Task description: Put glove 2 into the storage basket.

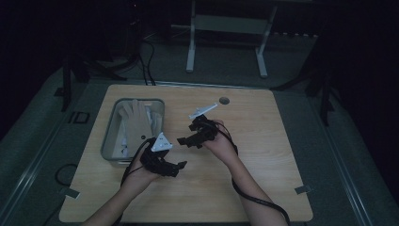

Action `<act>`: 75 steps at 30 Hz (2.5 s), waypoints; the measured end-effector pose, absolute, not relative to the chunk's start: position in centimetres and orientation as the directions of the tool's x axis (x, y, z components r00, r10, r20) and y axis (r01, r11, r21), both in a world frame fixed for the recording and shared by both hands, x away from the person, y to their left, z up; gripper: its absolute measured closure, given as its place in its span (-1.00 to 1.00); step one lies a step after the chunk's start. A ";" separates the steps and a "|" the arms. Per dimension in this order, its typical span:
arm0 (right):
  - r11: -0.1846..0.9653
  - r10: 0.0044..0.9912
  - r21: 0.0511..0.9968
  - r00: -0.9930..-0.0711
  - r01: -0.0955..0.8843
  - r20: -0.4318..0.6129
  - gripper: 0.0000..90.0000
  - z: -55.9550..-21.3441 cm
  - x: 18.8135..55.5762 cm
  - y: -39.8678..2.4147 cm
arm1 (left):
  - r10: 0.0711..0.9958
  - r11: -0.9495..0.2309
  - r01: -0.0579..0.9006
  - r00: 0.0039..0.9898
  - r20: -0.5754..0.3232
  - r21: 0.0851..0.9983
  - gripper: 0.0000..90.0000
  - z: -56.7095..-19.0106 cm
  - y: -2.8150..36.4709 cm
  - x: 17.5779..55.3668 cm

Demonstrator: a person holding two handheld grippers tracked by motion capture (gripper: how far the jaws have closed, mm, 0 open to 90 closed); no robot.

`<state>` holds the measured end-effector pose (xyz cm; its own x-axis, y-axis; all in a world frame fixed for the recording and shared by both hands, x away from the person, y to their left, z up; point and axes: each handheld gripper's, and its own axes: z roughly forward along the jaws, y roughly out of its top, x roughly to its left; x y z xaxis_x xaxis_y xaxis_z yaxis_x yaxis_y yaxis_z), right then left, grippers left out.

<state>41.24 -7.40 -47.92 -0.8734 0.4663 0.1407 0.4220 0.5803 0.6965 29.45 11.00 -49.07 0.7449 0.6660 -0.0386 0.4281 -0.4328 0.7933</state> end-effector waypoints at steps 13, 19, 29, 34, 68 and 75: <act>0.572 0.485 0.685 -0.860 0.451 0.160 -0.58 -50.1 40.0 -10.2 | 0.634 -0.450 0.426 0.771 -0.055 0.785 -0.71 -50.6 9.4 28.9; 0.586 0.474 0.678 -0.866 0.443 0.157 -0.61 -51.4 39.4 -11.3 | 0.616 -0.473 0.426 0.786 -0.057 0.771 -0.71 -51.5 8.8 28.8; 0.601 0.455 0.670 -0.876 0.436 0.161 -0.63 -53.3 38.4 -12.7 | 0.588 -0.510 0.420 0.807 -0.052 0.751 -0.71 -53.2 7.8 28.5; 0.592 0.456 0.676 -0.874 0.438 0.167 -0.63 -54.3 38.0 -13.6 | 0.573 -0.523 0.416 0.818 -0.054 0.744 -0.71 -53.9 7.2 28.5; 0.516 0.514 0.766 -0.854 0.383 0.080 -0.66 -56.7 34.9 -19.9 | 0.436 -0.585 0.343 0.897 -0.072 0.735 -0.71 -56.2 4.1 28.9; 0.501 0.527 0.776 -0.846 0.384 0.079 -0.66 -56.6 35.0 -20.1 | 0.439 -0.580 0.341 0.896 -0.069 0.740 -0.71 -56.1 4.3 28.9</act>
<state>35.01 -20.12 -56.63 -0.8462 0.5270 0.0793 0.3845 0.5006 0.7756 28.88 4.31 -56.06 0.8956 0.4394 -0.0688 0.3411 -0.5795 0.7401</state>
